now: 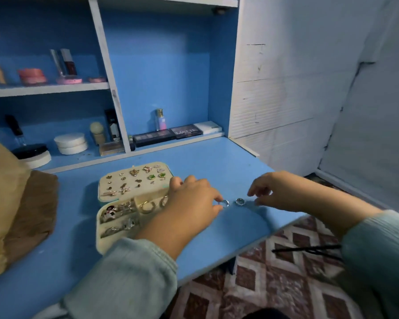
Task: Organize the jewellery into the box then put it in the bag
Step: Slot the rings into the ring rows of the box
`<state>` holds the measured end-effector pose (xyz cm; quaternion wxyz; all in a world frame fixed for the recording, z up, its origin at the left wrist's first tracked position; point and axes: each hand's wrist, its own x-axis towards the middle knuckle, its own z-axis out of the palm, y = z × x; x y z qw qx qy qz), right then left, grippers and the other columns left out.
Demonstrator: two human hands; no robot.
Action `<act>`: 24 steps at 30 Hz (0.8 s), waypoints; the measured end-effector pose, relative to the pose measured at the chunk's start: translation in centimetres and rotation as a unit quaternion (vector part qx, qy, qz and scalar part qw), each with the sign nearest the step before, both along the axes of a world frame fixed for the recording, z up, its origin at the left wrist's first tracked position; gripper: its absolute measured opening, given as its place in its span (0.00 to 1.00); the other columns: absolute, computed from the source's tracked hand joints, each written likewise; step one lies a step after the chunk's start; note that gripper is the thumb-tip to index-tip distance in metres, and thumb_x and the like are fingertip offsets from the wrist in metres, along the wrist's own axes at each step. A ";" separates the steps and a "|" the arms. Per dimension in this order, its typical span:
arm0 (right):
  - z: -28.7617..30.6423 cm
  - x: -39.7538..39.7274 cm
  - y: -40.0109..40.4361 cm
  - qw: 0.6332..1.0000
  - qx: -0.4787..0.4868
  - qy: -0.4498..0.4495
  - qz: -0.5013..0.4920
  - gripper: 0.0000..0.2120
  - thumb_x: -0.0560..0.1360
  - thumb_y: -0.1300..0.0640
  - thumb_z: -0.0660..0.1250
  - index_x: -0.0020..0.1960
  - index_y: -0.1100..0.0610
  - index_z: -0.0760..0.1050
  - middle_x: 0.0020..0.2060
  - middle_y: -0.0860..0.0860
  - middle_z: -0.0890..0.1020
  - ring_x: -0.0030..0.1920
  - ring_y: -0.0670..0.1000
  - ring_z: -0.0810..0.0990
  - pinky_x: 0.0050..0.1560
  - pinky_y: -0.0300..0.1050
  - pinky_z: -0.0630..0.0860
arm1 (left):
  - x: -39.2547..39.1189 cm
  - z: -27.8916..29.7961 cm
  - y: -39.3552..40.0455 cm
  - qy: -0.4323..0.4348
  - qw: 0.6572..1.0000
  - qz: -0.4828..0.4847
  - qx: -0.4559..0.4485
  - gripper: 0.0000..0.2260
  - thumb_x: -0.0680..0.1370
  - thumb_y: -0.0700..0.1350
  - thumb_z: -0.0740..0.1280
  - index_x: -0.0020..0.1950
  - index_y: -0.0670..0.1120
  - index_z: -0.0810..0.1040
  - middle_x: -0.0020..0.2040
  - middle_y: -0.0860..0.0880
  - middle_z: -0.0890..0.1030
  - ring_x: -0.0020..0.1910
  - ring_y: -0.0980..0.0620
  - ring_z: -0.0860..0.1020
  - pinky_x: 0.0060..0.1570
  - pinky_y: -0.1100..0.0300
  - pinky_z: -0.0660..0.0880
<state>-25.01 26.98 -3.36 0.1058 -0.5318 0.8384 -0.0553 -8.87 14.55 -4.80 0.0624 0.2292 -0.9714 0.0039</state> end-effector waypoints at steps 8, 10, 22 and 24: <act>-2.3 -0.2 0.0 0.998 -0.053 -0.004 0.026 0.16 0.76 0.56 0.63 0.60 0.42 0.76 0.44 0.45 0.71 0.45 0.45 0.71 0.48 0.38 0.67 | -2.9 -1.7 0.7 -0.044 0.998 0.017 -0.049 0.12 0.80 0.53 0.57 0.58 0.59 0.77 0.55 0.55 0.78 0.59 0.50 0.69 0.54 0.51 0.55; -2.6 -0.1 -0.2 0.998 -0.062 0.000 0.025 0.14 0.76 0.53 0.63 0.59 0.40 0.77 0.44 0.44 0.71 0.44 0.44 0.71 0.46 0.38 0.67 | -3.1 -1.8 0.6 -0.041 0.997 0.026 -0.055 0.12 0.80 0.52 0.57 0.57 0.59 0.78 0.54 0.55 0.78 0.57 0.50 0.69 0.50 0.52 0.54; -3.0 0.8 -1.1 0.995 -0.077 0.039 0.053 0.07 0.77 0.53 0.63 0.51 0.49 0.78 0.52 0.43 0.73 0.51 0.47 0.74 0.51 0.46 0.74 | -2.9 -1.3 0.4 -0.038 0.996 0.044 -0.061 0.11 0.80 0.49 0.56 0.51 0.53 0.79 0.51 0.54 0.79 0.55 0.51 0.71 0.56 0.52 0.57; -2.6 1.2 -1.2 0.992 -0.108 0.016 0.067 0.05 0.77 0.53 0.63 0.50 0.51 0.77 0.49 0.42 0.70 0.48 0.45 0.74 0.50 0.42 0.73 | -2.3 -0.9 0.3 -0.009 0.998 0.053 -0.042 0.10 0.79 0.49 0.57 0.51 0.53 0.78 0.52 0.54 0.79 0.55 0.51 0.72 0.57 0.54 0.57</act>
